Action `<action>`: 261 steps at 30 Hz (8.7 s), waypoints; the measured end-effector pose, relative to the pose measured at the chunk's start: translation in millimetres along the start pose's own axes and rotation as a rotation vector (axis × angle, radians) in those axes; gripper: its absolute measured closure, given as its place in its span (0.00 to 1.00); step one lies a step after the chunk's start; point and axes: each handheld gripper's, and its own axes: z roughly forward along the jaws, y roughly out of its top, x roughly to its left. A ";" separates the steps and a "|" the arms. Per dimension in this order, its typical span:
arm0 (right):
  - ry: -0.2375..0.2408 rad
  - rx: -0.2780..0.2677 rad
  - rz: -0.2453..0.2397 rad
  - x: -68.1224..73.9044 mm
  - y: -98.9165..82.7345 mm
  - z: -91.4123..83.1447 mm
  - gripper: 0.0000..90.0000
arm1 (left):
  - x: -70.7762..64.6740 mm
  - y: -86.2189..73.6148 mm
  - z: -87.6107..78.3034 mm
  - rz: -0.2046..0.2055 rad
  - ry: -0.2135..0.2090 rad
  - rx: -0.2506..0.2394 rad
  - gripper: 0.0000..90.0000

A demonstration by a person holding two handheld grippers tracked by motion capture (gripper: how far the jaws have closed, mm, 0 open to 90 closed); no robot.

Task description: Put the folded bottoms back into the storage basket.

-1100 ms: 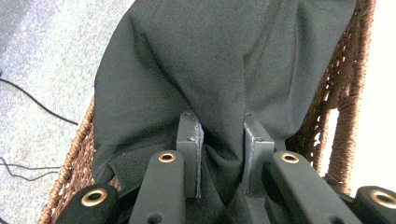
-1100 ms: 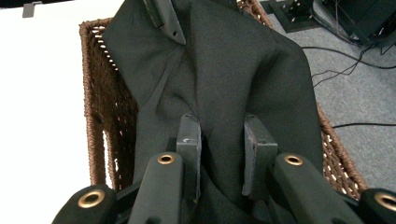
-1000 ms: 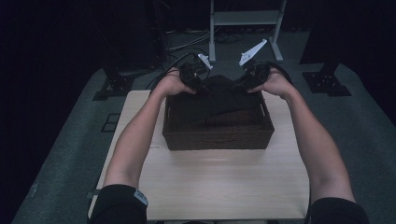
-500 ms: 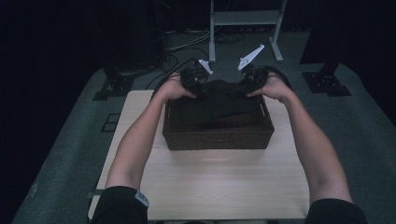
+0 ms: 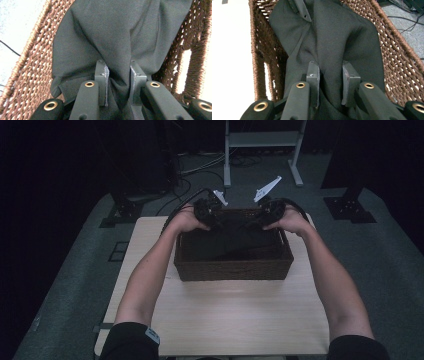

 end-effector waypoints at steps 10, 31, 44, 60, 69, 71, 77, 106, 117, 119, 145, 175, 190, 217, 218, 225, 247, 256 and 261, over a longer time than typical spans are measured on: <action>-0.013 0.013 -0.005 2.2 -6.4 4.6 0.79 | -5.2 -3.8 10.3 -0.004 0.016 -0.001 0.82; 0.010 0.026 0.033 -0.4 -24.8 26.3 0.79 | -6.2 -13.0 35.5 0.018 0.020 0.027 0.82; 0.018 0.032 0.094 -3.7 -33.6 32.5 0.79 | -7.5 -13.3 44.9 0.029 0.032 0.041 0.82; 0.018 0.075 0.100 -4.5 -40.2 43.4 0.79 | -9.1 -20.0 60.5 0.031 0.020 0.049 0.82; 0.018 0.099 0.120 -6.7 -41.3 47.8 0.78 | -5.5 -21.6 65.9 0.013 -0.006 0.054 0.82; 0.016 0.102 0.121 -7.0 -41.7 48.9 0.78 | -5.3 -21.8 67.2 0.012 -0.005 0.058 0.82; 0.008 0.129 0.124 -6.8 -42.8 51.8 0.77 | -6.1 -20.5 70.2 0.010 0.005 0.065 0.82; -0.028 0.101 0.155 -4.6 -39.8 44.5 0.68 | -2.3 -33.2 57.9 -0.098 0.067 0.014 0.50; -0.044 0.049 0.167 5.4 -39.2 28.9 0.56 | -10.7 -35.5 47.6 -0.122 0.069 -0.059 0.35; -0.038 0.044 0.176 7.1 -40.8 27.2 0.54 | -11.9 -35.7 45.4 -0.124 0.068 -0.066 0.34; -0.063 0.001 0.193 25.9 -53.6 -0.9 0.36 | -31.1 -39.5 21.5 -0.165 0.028 -0.113 0.18; -0.077 -0.030 0.162 65.7 -74.5 -34.8 0.34 | -63.4 -61.2 -4.7 -0.165 0.043 -0.140 0.11; -0.086 -0.053 0.163 81.5 -89.7 -38.9 0.30 | -81.4 -76.8 -18.4 -0.151 0.068 -0.169 0.10; -0.091 -0.047 0.120 116.7 -105.9 -39.0 0.26 | -124.1 -93.2 -30.0 -0.092 0.102 -0.190 0.10; -0.089 -0.047 0.123 117.6 -106.6 -38.8 0.26 | -125.9 -93.2 -30.9 -0.094 0.105 -0.194 0.09; -0.092 -0.046 0.114 125.6 -112.4 -36.4 0.26 | -136.0 -94.1 -32.1 -0.079 0.108 -0.205 0.08; -0.092 -0.051 0.097 152.7 -141.8 -33.2 0.25 | -164.2 -125.4 -25.1 -0.093 0.104 -0.233 0.07; -0.091 -0.051 0.112 157.5 -154.6 -27.2 0.25 | -172.1 -141.7 -17.5 -0.102 0.119 -0.236 0.07; -0.094 -0.054 0.121 157.9 -160.3 -24.6 0.25 | -175.9 -147.1 -14.0 -0.113 0.115 -0.241 0.07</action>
